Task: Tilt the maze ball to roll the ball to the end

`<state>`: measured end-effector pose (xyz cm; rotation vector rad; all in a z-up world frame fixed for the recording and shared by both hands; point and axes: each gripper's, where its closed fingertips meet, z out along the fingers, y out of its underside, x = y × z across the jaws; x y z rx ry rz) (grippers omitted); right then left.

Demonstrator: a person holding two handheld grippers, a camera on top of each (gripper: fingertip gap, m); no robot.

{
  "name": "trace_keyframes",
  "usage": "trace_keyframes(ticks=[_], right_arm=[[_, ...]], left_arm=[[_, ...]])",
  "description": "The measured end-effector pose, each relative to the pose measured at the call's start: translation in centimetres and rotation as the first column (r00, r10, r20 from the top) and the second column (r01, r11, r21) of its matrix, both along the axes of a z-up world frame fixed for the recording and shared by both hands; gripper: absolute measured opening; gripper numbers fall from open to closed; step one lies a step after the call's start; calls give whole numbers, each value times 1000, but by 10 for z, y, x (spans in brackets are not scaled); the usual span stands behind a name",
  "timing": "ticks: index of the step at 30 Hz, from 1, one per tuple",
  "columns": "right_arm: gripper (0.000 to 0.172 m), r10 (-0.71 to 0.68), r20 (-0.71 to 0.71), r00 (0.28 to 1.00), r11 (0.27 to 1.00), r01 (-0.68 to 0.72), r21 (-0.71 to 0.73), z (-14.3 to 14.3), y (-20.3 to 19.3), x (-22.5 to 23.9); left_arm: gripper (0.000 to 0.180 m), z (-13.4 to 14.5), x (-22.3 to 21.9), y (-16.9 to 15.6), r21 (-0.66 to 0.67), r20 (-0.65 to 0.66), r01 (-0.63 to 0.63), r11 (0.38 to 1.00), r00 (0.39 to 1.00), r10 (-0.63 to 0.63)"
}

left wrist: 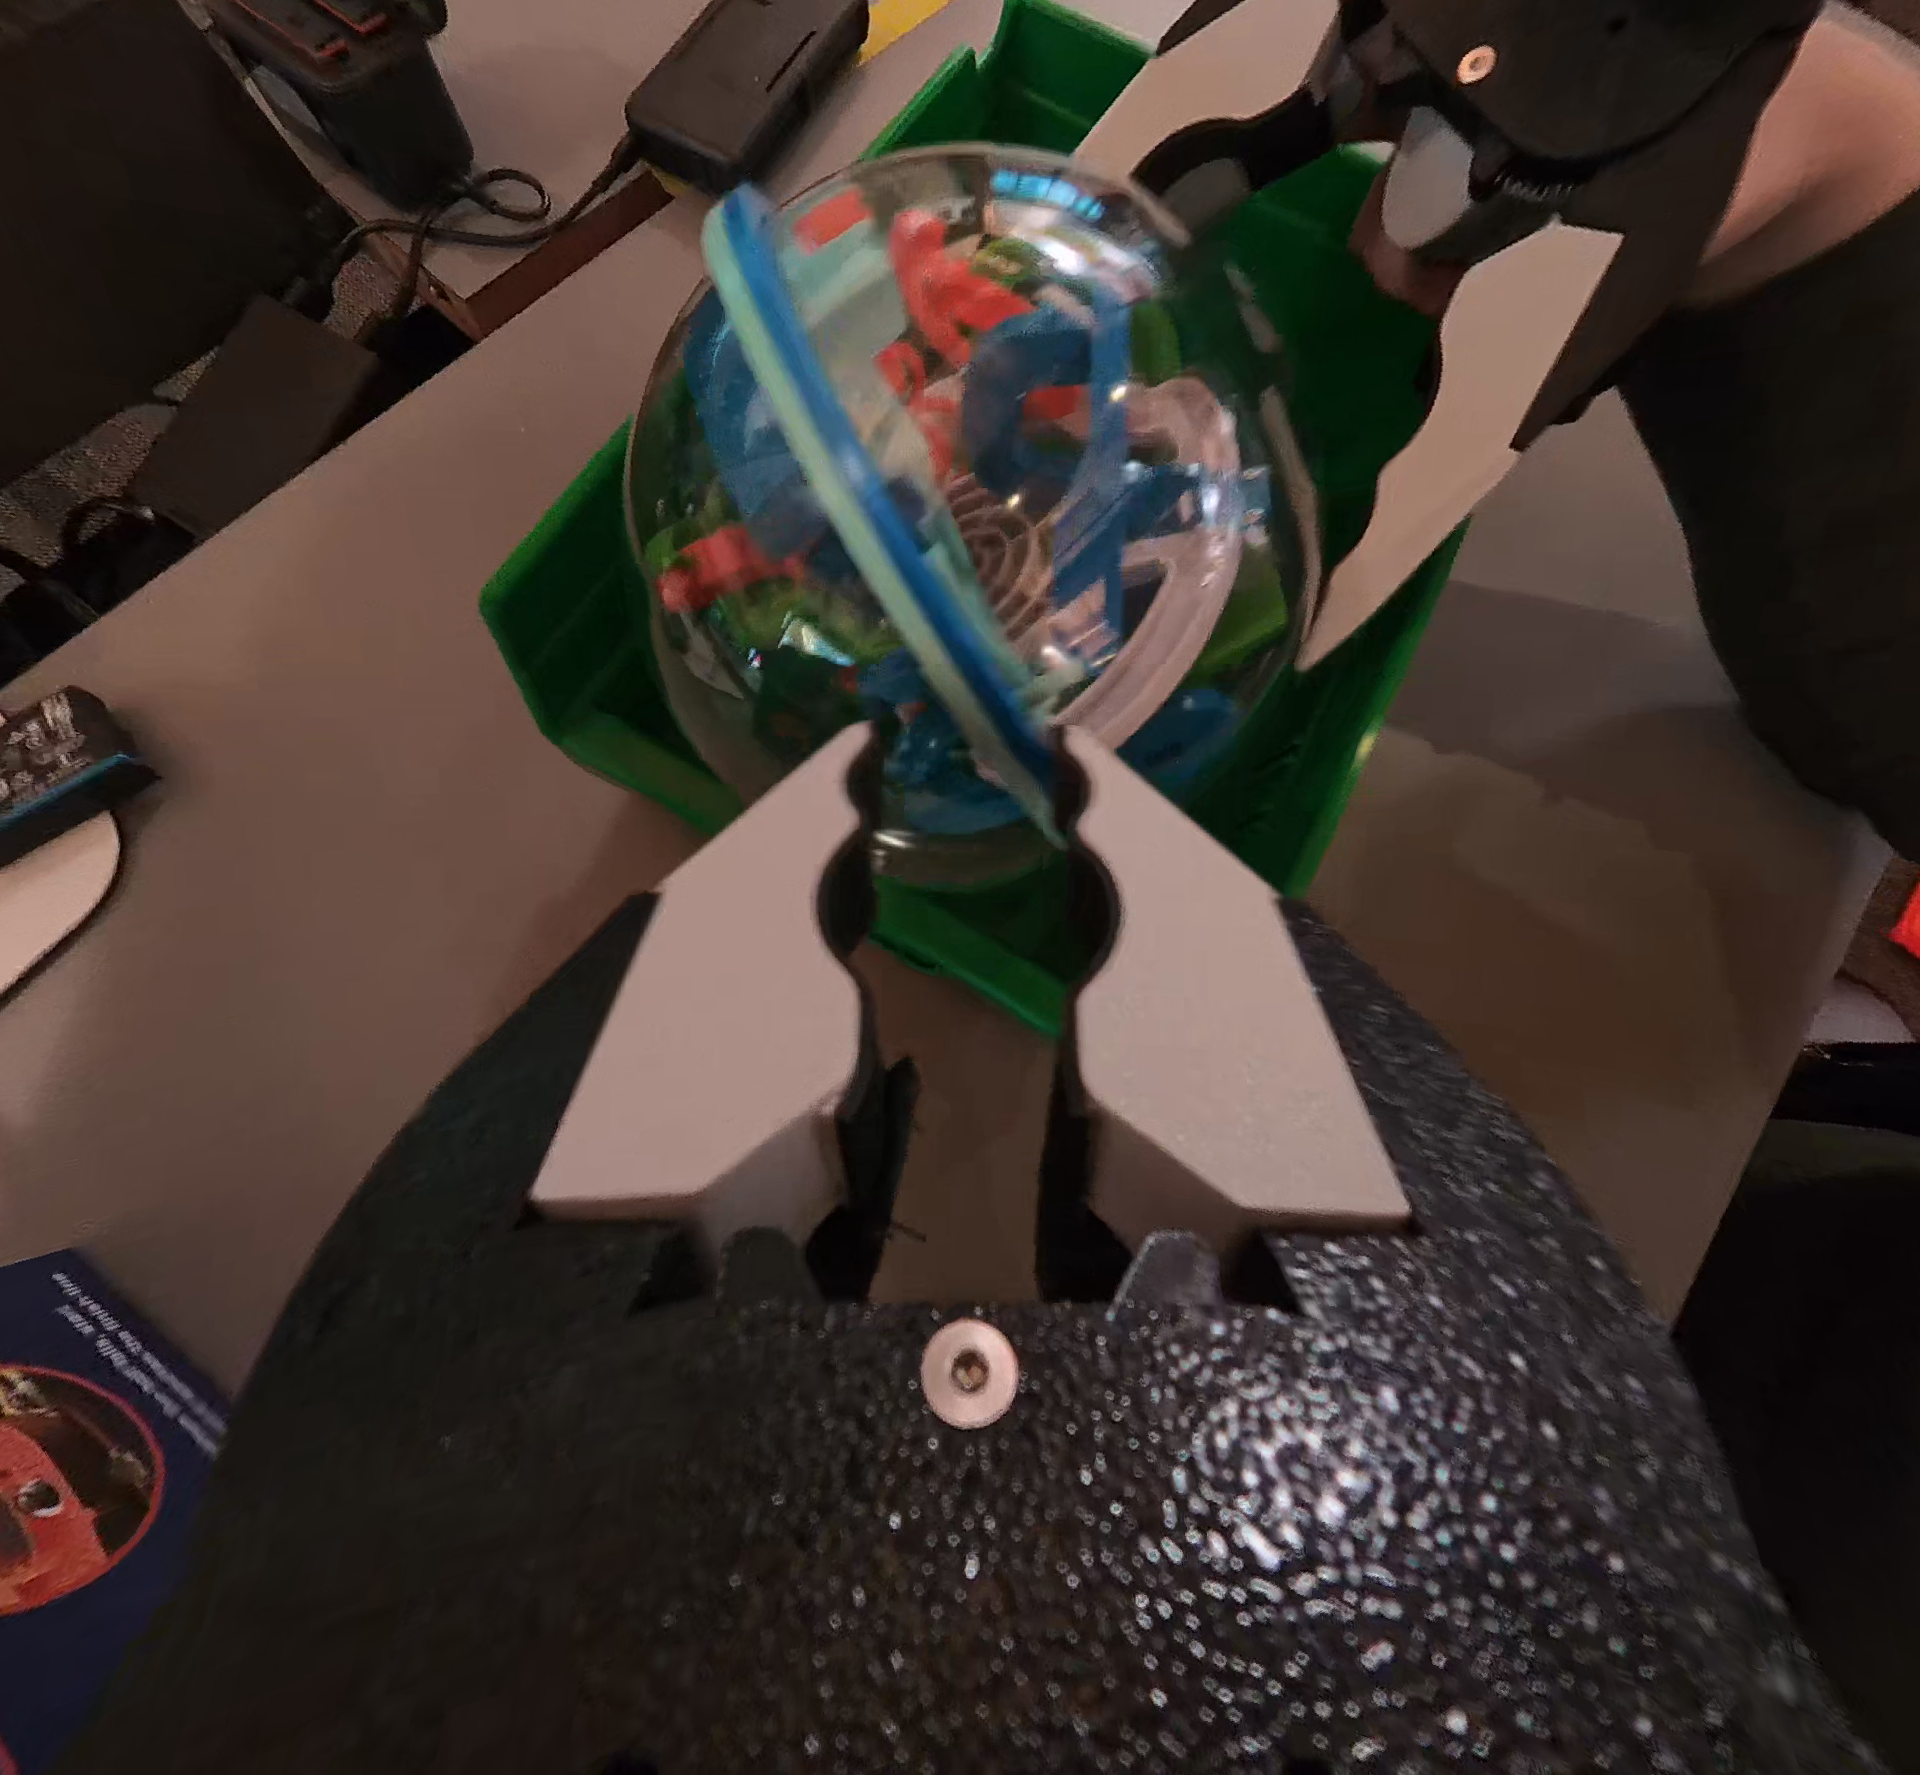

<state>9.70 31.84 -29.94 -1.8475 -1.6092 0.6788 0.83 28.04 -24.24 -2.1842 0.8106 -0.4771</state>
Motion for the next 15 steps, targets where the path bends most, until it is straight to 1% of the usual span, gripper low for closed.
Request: trace_keyframes(ticks=[1,3,7,10,15], right_arm=[[141,-2,-6,1000,1000,2,10,3,1,1],[134,7,-10,1000,999,-7,33,8,0,4],[127,7,13,1000,999,-8,52,10,-1,8],[119,17,7,1000,997,-17,71,12,0,12],[100,46,-11,999,993,-44,112,16,0,15]], left_arm=[[12,6,2,0,26,19,14,1000,1000,-15],[12,5,2,-1,17,19,22,1000,1000,-23],[11,4,-2,2,5,60,24,1000,998,-24],[10,3,-8,8,1,90,9,1000,996,-9],[9,1,-26,26,25,110,-80,996,991,77]])
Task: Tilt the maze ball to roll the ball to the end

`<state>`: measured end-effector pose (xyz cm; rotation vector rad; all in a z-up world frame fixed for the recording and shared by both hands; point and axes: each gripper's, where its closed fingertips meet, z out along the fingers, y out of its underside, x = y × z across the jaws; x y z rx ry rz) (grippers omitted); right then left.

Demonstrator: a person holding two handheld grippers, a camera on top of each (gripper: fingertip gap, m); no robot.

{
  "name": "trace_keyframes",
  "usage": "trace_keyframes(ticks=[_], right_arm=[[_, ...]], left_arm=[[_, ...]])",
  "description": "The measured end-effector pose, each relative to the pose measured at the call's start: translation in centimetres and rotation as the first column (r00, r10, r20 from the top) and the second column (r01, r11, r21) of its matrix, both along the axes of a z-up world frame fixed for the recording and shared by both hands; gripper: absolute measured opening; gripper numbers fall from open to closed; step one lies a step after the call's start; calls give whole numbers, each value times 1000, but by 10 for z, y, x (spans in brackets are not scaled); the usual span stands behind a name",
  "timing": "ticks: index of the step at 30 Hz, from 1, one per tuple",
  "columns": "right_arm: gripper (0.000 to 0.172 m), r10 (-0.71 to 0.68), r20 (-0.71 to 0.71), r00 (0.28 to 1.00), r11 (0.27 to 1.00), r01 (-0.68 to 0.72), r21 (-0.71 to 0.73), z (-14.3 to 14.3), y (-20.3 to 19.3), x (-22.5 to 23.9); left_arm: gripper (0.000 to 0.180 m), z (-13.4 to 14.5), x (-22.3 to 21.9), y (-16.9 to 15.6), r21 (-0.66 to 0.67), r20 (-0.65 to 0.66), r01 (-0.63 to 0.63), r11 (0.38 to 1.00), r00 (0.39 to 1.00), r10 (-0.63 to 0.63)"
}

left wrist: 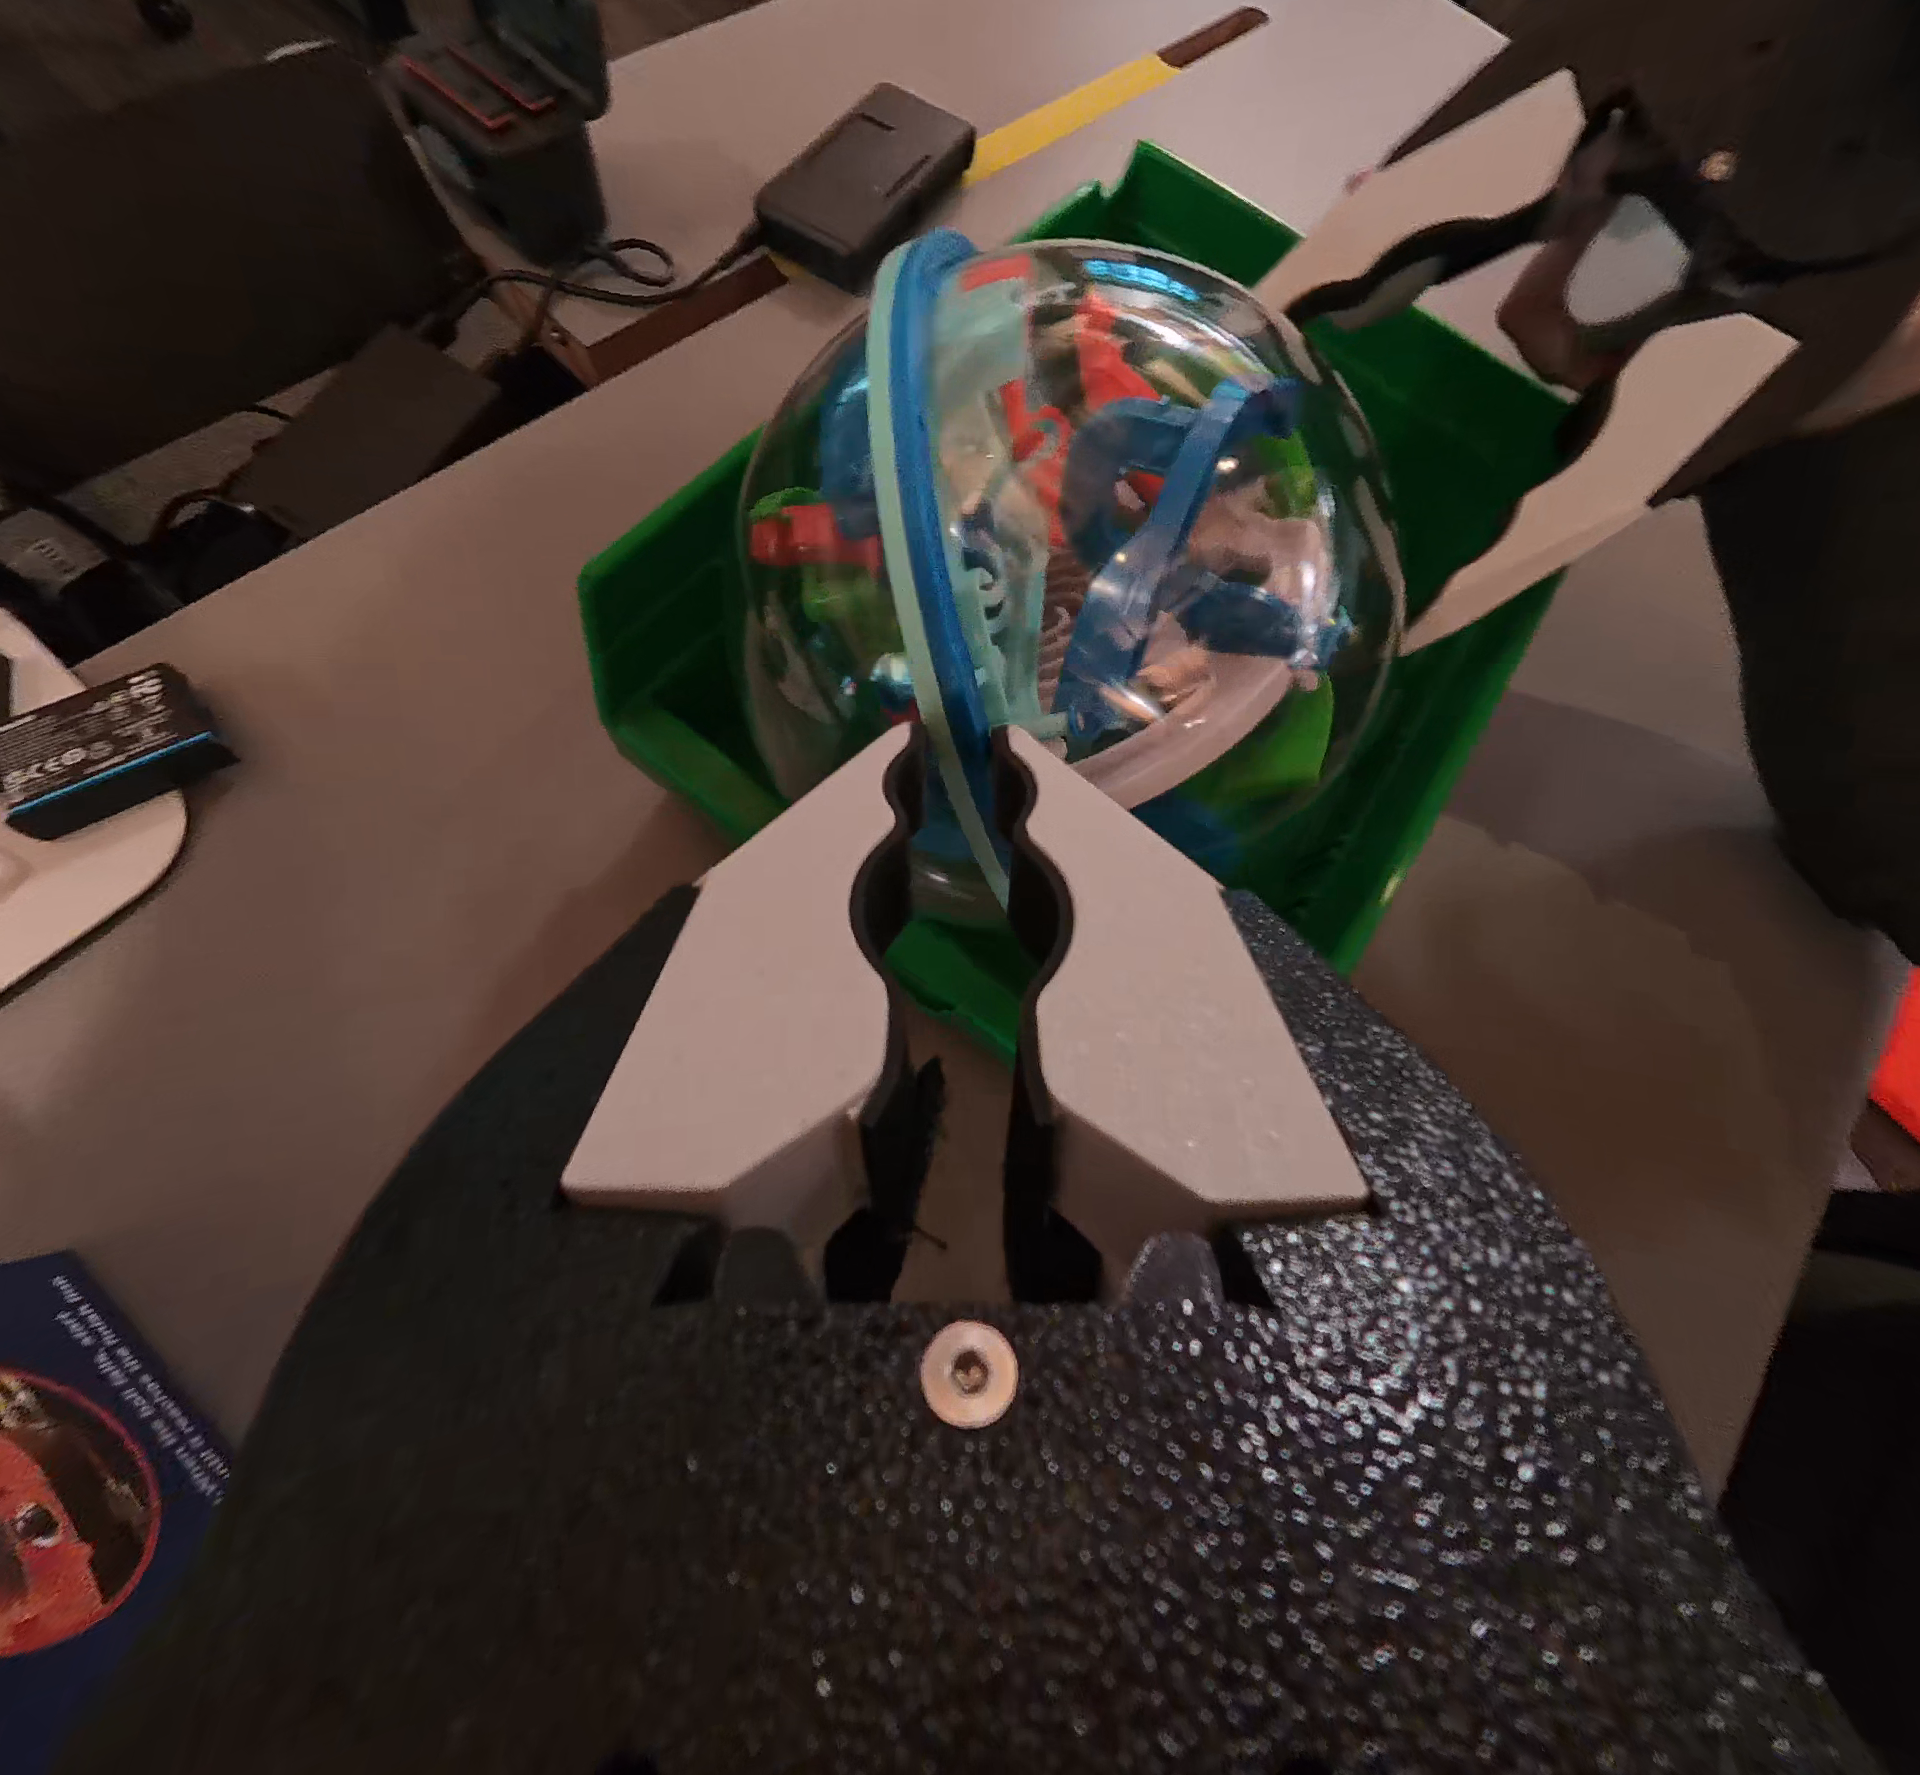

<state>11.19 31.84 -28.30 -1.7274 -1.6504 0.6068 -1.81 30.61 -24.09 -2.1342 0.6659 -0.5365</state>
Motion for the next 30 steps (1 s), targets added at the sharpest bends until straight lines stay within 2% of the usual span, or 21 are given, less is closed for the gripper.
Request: trace_keyframes(ticks=[6,12,15,17,22,25,30], right_arm=[[98,3,-45,999,1000,-4,-18,5,0,-1],[103,0,-59,998,1000,-2,-24,6,2,1],[105,-5,-56,998,1000,4,-18,6,3,3],[105,-4,-55,998,1000,3,-17,5,3,3],[106,0,-46,999,1000,-1,-11,4,3,4],[106,1,-47,999,1000,-2,-10,5,2,5],[106,2,-44,999,1000,-2,-7,5,2,5]], left_arm=[[8,0,-3,2,-2,31,-5,1000,999,5],[10,-1,4,-17,-27,-61,21,999,998,-23],[32,0,10,-23,-33,-78,32,999,996,-34],[38,-1,14,-25,-37,-85,43,998,995,-46],[30,-7,12,-23,-63,-92,40,997,995,-46],[12,-9,11,-22,-63,-95,47,997,994,-53],[12,-6,16,-22,-57,-58,65,996,996,-68]])
